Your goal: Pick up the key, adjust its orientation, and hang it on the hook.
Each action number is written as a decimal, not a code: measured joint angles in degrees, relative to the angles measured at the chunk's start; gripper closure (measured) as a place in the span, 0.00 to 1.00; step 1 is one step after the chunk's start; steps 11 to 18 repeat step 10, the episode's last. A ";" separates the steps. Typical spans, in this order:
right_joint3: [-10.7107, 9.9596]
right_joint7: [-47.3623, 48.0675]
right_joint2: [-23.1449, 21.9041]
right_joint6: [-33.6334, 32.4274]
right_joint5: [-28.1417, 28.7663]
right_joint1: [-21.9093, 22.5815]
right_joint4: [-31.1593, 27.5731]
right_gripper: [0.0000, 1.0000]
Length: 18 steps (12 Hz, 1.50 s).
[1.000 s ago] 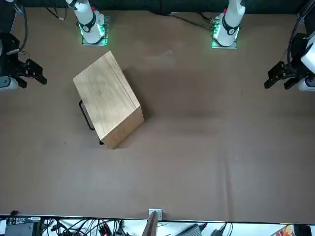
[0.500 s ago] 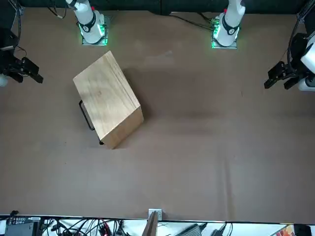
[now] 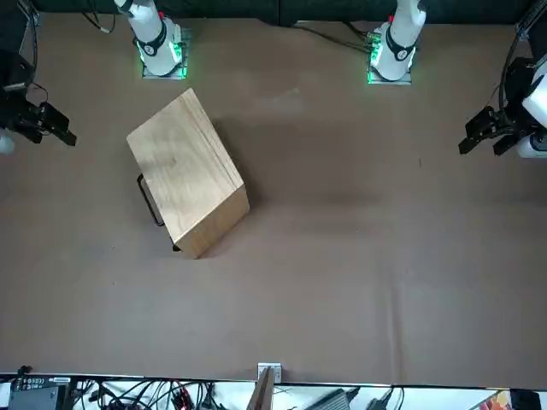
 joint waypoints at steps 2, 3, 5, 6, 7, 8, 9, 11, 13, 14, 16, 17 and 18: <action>0.00 0.01 0.00 0.02 0.01 0.01 0.00 0.00; 0.00 0.01 0.02 0.02 0.01 0.01 0.00 0.00; 0.00 0.05 0.11 0.01 0.01 0.01 -0.03 0.00; 0.00 0.06 0.16 -0.01 0.01 0.01 -0.05 0.00; 0.00 0.07 0.22 -0.01 0.01 0.01 -0.08 0.00; 0.00 0.08 0.29 0.00 0.01 0.01 -0.12 0.00; 0.00 0.09 0.37 0.00 0.02 0.01 -0.15 0.00; 0.00 0.09 0.44 0.00 0.02 0.01 -0.15 0.00; 0.00 0.09 0.44 0.00 0.02 0.01 -0.15 0.00; 0.00 0.09 0.44 0.00 0.02 0.01 -0.15 0.00; 0.00 0.09 0.44 0.00 0.02 0.01 -0.15 0.00; 0.00 0.09 0.44 0.00 0.02 0.01 -0.15 0.00; 0.00 0.09 0.44 0.00 0.02 0.01 -0.15 0.00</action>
